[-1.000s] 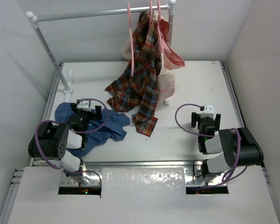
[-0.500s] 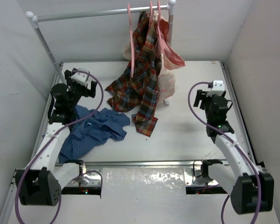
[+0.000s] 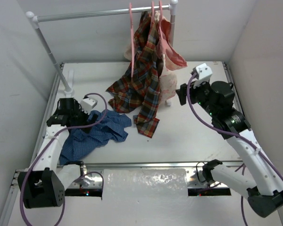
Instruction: Place the shirt on the hanger
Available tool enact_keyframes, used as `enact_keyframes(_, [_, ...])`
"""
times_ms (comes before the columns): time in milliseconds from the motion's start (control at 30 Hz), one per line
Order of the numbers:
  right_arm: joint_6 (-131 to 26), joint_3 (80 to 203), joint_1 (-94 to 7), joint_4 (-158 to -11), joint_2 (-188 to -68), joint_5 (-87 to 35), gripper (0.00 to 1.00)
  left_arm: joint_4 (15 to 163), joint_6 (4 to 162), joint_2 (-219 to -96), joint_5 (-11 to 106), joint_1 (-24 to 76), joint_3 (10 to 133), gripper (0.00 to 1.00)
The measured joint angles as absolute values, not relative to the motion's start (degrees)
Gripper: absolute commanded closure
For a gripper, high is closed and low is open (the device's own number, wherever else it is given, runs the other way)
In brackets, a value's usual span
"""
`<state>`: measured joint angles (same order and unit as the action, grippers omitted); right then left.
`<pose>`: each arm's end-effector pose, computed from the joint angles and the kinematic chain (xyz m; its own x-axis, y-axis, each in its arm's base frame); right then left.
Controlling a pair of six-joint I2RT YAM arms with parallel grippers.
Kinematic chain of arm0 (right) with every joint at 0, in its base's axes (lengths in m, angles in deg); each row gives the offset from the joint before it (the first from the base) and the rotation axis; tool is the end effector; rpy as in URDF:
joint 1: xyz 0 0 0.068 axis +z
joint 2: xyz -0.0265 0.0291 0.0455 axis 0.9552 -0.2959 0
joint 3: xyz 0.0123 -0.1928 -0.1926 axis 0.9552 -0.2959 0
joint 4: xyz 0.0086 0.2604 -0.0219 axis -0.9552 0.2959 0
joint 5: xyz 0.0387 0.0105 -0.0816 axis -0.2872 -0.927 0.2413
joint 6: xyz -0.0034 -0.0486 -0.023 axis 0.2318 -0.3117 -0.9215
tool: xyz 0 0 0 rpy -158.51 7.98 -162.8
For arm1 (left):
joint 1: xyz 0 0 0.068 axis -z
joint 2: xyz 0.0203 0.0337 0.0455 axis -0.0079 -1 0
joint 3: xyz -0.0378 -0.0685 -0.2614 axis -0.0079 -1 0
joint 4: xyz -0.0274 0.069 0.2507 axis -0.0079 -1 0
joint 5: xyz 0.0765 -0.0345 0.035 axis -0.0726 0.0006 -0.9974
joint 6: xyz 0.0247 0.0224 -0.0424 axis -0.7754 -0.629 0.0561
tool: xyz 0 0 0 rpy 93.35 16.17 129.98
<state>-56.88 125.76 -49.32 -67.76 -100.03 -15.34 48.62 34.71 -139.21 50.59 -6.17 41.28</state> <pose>0.1890 0.0802 0.3943 -0.1819 -0.0318 -0.9828 -0.3439 0.9384 0.0332 0.1942 0.0124 0.2413 -0.6331 0.5224 -0.5712 0.4887 0.8420 0.2284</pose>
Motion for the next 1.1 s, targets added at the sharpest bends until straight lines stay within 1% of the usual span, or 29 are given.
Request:
enact_keyframes(133, [-57.75,130.24,-42.29,-63.5,-102.61,-14.03,0.26,45.82,33.88,-142.48,52.18,-6.48,41.26,0.12])
enact_keyframes(200, [-58.19,133.38,-38.44,-61.75,-105.3,-12.71,0.26,46.45,33.77,-144.52,51.66,-6.48,40.84,0.16])
enact_keyframes(233, [-58.78,135.7,-36.23,-60.52,-107.16,-12.06,0.26,46.87,33.68,-145.5,51.29,-6.48,40.38,0.28])
enact_keyframes(300, [-59.94,140.36,-31.42,-59.37,-111.16,-10.44,0.25,47.31,33.94,-147.31,50.8,-6.5,39.29,0.48])
enact_keyframes(333, [-60.53,142.5,-29.28,-59.17,-113.01,-9.48,0.25,47.44,33.88,-148.23,50.67,-6.5,38.83,0.68])
enact_keyframes(400, [-61.49,146.3,-25.21,-59.24,-116.55,-8.08,0.25,47.39,33.83,-149.54,50.94,-6.5,38.5,0.87])
enact_keyframes(433, [-61.97,147.57,-23.84,-59.15,-117.8,-7.71,0.24,47.46,33.81,-149.89,51.22,-6.5,38.5,1.0])
enact_keyframes(600, [-62.47,148.84,-22.22,-58.99,-119.77,-6.44,0.23,47.09,33.73,-149.33,55.42,-6.5,40.05,1.0])
enact_keyframes(733, [-62.43,148.09,-22.07,-59.45,-119.53,-6.53,0.23,48.22,34.62,-143.73,61.78,-6.5,43.18,1.0])
enact_keyframes(900, [-63.37,146.02,-22.02,-59.8,-117.95,-10.07,0.23,50.96,35.43,-135.34,69.75,-6.5,51.46,0.98])
enact_keyframes(1000, [-64.77,144.99,-21.3,-59.83,-116.73,-13.96,0.21,50.56,34.38,-133.02,73.97,-6.5,56.58,0.97])
enact_keyframes(1100, [-67.37,145.25,-16.76,-59.76,-117.54,-14.99,0.17,47.72,32.15,-132.85,77.86,-6.5,61.01,0.95])
